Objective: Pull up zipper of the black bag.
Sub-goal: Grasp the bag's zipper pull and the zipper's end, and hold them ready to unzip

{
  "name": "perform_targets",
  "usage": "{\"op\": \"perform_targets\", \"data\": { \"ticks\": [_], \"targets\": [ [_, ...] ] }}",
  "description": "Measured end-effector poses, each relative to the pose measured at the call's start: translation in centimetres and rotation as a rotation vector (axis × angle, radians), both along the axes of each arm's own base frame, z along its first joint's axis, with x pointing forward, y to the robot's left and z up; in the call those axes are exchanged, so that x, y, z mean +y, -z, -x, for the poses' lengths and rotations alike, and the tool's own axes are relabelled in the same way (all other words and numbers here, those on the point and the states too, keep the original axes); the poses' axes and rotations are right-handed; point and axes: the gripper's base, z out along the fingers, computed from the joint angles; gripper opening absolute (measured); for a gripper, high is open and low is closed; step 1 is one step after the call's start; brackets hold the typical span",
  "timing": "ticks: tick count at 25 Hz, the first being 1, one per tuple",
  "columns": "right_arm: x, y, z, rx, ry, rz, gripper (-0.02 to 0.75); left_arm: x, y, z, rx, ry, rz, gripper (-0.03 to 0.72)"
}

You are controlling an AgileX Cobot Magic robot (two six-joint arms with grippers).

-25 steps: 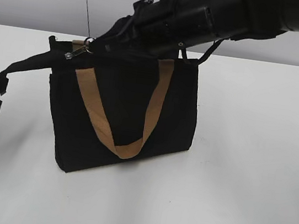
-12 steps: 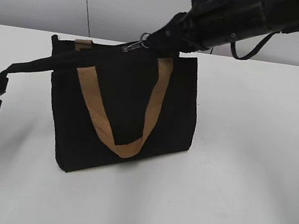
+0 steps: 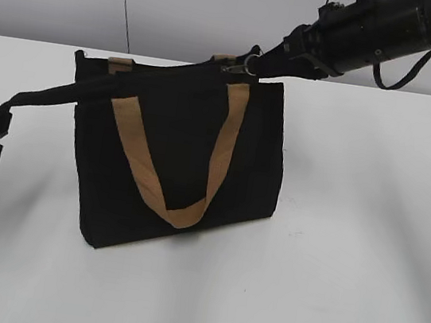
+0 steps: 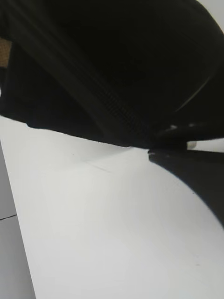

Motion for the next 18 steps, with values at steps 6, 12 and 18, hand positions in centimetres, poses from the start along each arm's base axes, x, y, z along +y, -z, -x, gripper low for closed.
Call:
{"op": "perform_targets", "data": {
  "ticks": [6, 12, 18],
  "targets": [
    [-0.3, 0.0, 0.0, 0.011, -0.006, 0.0, -0.001, 0.0, 0.0, 0.0, 0.001, -0.002, 0.002, 0.019],
    [-0.2, -0.3, 0.3, 0.013, -0.023, -0.008, 0.092, 0.1, 0.0, 0.0, 0.021, -0.056, 0.067, 0.027],
    [-0.3, -2.7, 1.5, -0.034, -0.063, -0.007, 0.366, 0.1, -0.1, -0.1, 0.106, -0.126, 0.142, 0.249]
  ]
}}
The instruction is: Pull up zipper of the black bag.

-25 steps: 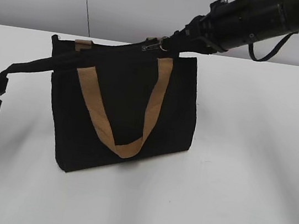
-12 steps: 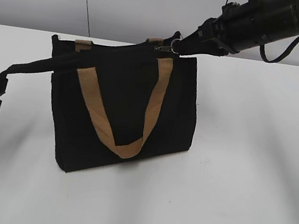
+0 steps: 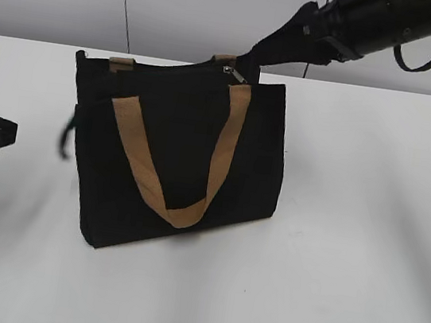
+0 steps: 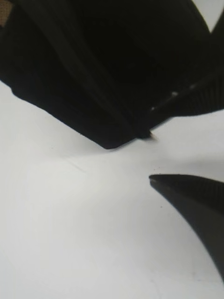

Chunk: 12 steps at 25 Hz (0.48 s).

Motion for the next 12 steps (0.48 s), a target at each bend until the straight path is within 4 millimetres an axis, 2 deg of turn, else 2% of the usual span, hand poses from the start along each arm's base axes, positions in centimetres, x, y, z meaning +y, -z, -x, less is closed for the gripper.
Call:
{"op": "perform_targets", "data": {
  "ticks": [1, 4, 7, 12],
  "targets": [
    [0.0, -0.4, 0.3, -0.005, -0.009, 0.004, 0.382, -0.1, -0.1, 0.0, 0.029, 0.003, -0.002, 0.312],
    [-0.2, -1.4, 1.1, -0.003, -0.038, 0.023, 0.4, -0.4, -0.9, -0.3, 0.105, 0.006, 0.008, 0.397],
    [-0.5, -1.8, 1.9, 0.027, -0.056, 0.068, 0.403, -0.7, -1.9, -0.5, 0.175, 0.013, 0.024, 0.421],
    [-1.2, -1.9, 3.6, 0.059, -0.035, 0.115, 0.403, -0.7, -3.1, 0.5, 0.237, 0.03, 0.039, 0.426]
  ]
}}
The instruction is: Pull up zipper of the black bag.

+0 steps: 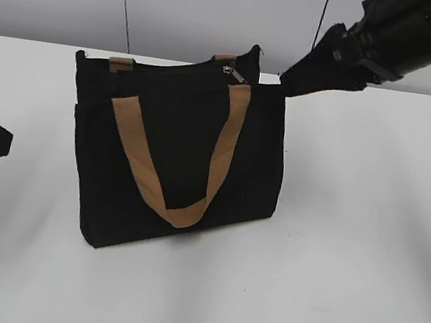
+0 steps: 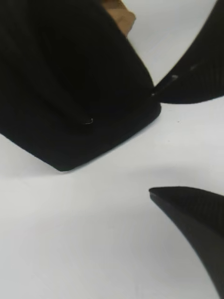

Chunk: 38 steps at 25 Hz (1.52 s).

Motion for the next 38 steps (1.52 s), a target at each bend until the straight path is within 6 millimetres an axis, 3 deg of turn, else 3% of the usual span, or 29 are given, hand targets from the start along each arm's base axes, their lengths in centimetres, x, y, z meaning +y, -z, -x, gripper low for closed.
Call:
{"op": "perform_targets", "data": {
  "ticks": [6, 18, 26, 38],
  "targets": [
    [-0.9, 0.2, 3.7, 0.005, 0.026, 0.015, 0.402, 0.5, -1.4, 2.5, 0.036, 0.034, -0.001, 0.426],
    [-4.1, -2.6, 13.9, -0.087, 0.149, 0.096, 0.402, 2.3, -4.9, 8.9, -0.068, 0.079, 0.017, 0.427],
    [-6.7, -3.6, 21.3, -0.199, 0.293, 0.125, 0.402, 4.1, -5.2, 11.9, -0.072, 0.001, -0.038, 0.427],
    [-10.3, -4.7, 31.1, -0.406, 0.479, 0.14, 0.4, 5.7, -5.5, 16.7, -0.279, -0.012, 0.02, 0.427]
  ]
}}
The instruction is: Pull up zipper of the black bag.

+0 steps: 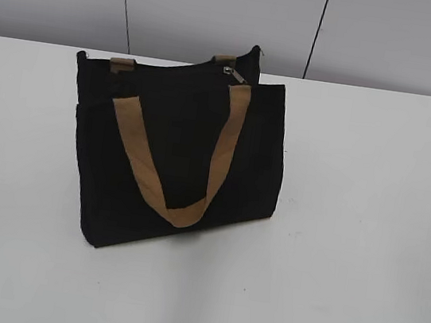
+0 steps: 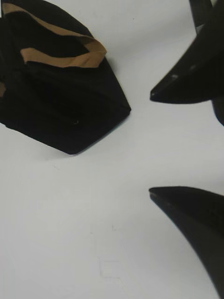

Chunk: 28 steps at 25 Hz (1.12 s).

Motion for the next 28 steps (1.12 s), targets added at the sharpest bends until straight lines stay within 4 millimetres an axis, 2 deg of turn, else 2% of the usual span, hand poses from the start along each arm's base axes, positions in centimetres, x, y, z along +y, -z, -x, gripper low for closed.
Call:
{"op": "perform_targets", "data": {
  "ticks": [4, 13, 28],
  "targets": [
    [-0.9, 0.6, 1.9, -0.045, 0.063, -0.01, 0.4, 0.5, -0.1, 1.2, -0.072, -0.001, -0.011, 0.426],
    [-1.5, 6.2, 3.1, 0.013, 0.143, -0.042, 0.4, 0.9, 1.2, 1.8, -0.046, -0.011, -0.048, 0.41],
    [-1.5, 6.5, 2.9, 0.006, 0.144, -0.047, 0.391, 0.6, 1.2, 1.9, -0.053, 0.05, -0.071, 0.397]
  ]
}}
